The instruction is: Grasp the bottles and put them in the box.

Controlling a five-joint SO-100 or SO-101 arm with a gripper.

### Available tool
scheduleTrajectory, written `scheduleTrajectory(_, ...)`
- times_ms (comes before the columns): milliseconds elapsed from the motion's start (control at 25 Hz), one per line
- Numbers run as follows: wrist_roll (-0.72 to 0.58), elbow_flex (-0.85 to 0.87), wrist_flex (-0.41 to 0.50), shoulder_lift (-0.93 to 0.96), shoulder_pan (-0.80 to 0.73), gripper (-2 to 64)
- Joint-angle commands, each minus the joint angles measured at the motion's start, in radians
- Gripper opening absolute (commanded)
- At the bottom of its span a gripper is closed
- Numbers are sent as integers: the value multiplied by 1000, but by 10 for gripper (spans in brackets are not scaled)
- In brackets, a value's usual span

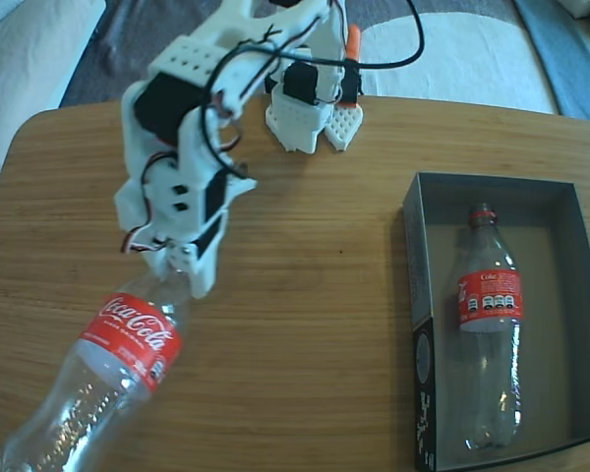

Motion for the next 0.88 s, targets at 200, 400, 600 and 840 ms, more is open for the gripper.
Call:
scheduleTrajectory(200,356,-311,270,124,-354,-3)
scheduleTrajectory(400,635,-436,354,123,-627,-3)
scheduleTrajectory(600,847,-482,362,123,-864,-3)
scheduleTrajectory(840,996,-474,360,123,-1114,-3)
